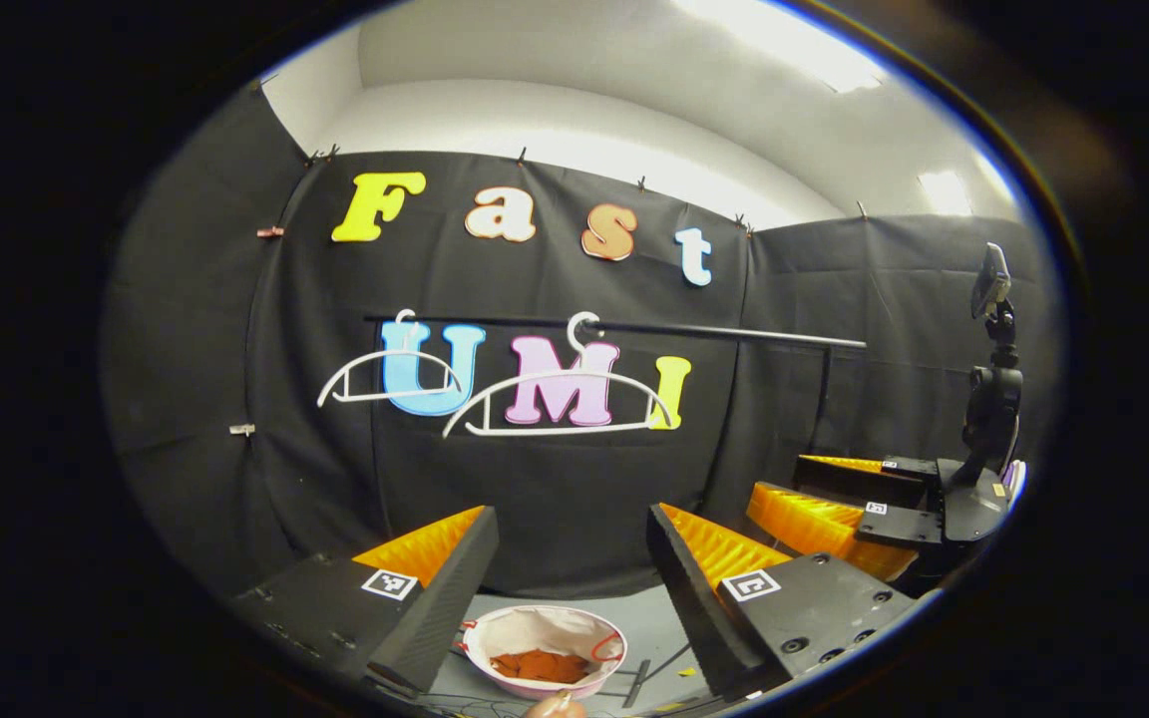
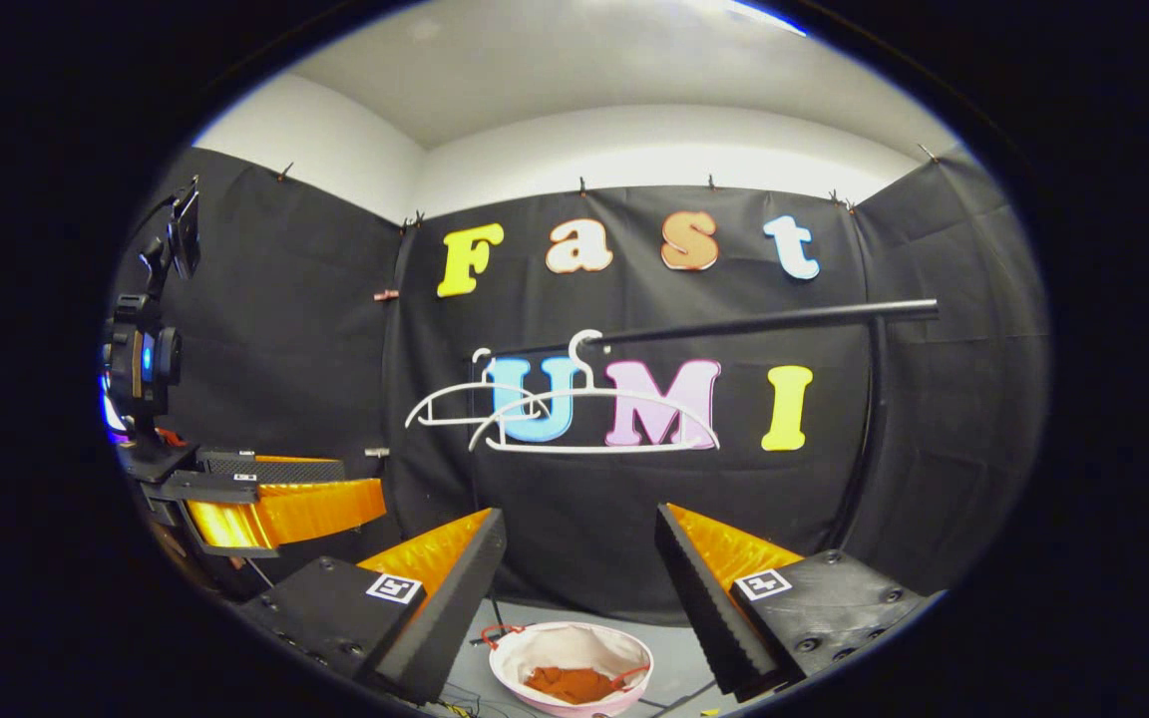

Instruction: Grasp the clothes on the hanger with both hands and then place them into the laundry hamper below.

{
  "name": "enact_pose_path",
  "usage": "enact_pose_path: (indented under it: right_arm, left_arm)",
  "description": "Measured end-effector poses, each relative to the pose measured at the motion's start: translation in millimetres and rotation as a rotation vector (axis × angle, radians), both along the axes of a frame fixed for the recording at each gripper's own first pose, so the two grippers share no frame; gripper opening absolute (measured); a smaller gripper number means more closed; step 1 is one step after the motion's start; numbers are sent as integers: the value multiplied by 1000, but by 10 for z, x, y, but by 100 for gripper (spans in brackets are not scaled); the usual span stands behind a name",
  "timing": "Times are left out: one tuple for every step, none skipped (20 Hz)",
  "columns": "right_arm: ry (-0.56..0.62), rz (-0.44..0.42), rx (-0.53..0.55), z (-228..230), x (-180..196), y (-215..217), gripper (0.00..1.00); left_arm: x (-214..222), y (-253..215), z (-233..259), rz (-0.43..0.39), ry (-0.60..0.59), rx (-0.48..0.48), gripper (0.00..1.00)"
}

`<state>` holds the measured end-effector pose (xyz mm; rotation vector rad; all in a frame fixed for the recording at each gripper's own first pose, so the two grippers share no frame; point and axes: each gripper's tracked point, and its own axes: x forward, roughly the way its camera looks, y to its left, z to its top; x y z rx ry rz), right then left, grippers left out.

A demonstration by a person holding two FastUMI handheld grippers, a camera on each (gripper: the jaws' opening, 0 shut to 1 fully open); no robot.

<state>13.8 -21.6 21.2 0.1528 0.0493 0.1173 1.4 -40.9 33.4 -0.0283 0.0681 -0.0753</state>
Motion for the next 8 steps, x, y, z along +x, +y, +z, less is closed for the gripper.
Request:
enact_pose_path:
  right_arm:
    - [-27,-21,4,92,-17,-67,98]
    - [-50,-38,3,159,-23,-137,100]
    - [-68,-50,2,219,-38,-179,98]
    - [-86,-60,3,264,-78,-216,95]
    - [-103,-65,6,319,-108,-233,100]
    - [-121,-75,12,367,-125,-261,100]
    - [-147,-95,20,433,-134,-301,98]
    - [-178,-122,25,510,-158,-360,98]
  left_arm:
    - [-33,-24,95,3,-31,3,92]
    - [-49,-56,183,3,-57,4,95]
    - [-50,-86,244,4,-75,3,92]
    - [-62,-103,303,6,-93,3,95]
    - [-59,-115,367,9,-114,3,95]
    - [-64,-136,428,12,-130,1,92]
    - [-64,-152,451,14,-140,-2,95]
    - [-56,-187,466,10,-140,-8,95]
